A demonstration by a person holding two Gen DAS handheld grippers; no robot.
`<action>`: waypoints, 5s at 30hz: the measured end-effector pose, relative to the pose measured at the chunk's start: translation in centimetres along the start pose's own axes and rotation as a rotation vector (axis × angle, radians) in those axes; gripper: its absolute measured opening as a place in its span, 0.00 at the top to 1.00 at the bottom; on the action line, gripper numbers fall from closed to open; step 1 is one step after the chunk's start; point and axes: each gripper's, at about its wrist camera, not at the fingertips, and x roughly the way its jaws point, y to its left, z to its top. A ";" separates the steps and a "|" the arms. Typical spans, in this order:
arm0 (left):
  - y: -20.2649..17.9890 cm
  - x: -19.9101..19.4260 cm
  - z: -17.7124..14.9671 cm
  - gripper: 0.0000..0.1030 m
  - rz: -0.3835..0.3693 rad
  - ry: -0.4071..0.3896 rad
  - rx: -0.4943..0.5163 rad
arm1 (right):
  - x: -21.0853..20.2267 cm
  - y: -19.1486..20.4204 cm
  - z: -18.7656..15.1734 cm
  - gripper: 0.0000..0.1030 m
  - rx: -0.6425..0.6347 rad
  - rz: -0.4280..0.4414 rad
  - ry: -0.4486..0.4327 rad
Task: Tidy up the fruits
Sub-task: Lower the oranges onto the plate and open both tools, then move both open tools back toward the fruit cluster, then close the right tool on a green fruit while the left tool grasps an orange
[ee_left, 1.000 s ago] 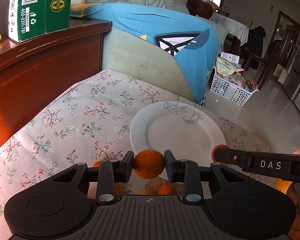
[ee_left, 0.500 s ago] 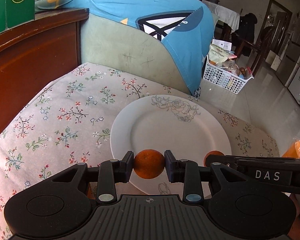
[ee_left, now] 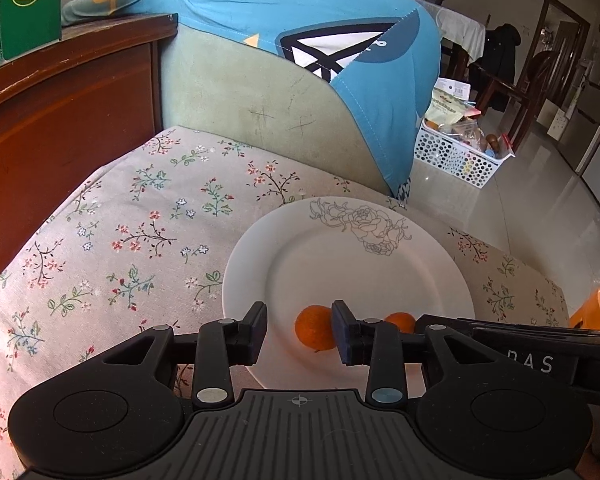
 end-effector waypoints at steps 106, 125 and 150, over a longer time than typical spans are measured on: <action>5.7 -10.7 -12.0 0.26 0.178 0.087 0.004 | -2.0 5.8 -10.4 0.66 -0.312 0.167 0.121; 4.8 -8.3 -12.2 0.51 0.156 0.077 0.026 | -1.7 6.0 -10.4 0.72 -0.308 0.161 0.111; 3.6 -10.0 -11.8 0.71 0.161 0.038 0.031 | -3.7 6.5 -10.1 0.76 -0.350 0.181 0.080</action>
